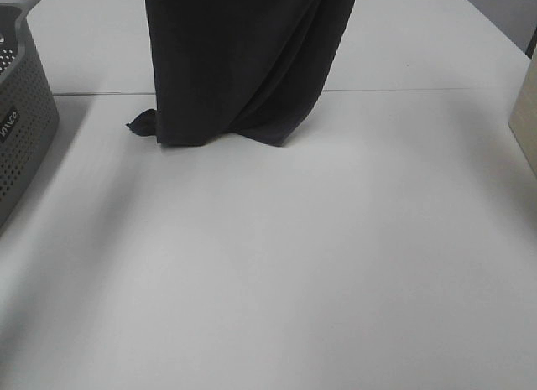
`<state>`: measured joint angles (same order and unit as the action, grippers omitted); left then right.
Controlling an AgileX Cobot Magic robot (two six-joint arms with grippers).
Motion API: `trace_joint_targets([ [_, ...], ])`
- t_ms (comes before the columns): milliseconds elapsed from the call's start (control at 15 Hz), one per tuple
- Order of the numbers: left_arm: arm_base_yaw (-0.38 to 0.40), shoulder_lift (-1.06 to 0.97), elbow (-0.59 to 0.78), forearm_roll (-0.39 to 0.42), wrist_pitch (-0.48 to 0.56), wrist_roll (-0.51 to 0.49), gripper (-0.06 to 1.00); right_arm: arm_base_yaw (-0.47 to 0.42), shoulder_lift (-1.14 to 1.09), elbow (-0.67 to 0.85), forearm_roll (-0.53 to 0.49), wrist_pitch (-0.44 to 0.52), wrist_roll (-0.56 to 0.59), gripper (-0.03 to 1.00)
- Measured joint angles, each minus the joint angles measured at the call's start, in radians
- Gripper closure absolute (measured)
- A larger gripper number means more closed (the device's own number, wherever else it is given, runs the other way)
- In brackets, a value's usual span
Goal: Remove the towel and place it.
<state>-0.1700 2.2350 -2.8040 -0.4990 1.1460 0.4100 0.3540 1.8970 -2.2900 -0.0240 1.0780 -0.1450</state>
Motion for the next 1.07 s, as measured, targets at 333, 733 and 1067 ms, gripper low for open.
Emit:
trace_joint_targets([
  [333,-0.001,-0.047,0.017,0.011,0.067,-0.175,0.94,0.000,-0.057,0.004,0.056,0.136,0.000,0.96],
  [733,-0.013,-0.348,0.545,0.054,0.075,-0.179,0.94,0.003,-0.207,0.257,0.102,0.139,0.009,0.96],
  [1067,-0.030,-0.731,1.064,0.082,0.052,-0.160,0.94,0.016,-0.425,0.492,0.201,0.132,0.057,0.96],
])
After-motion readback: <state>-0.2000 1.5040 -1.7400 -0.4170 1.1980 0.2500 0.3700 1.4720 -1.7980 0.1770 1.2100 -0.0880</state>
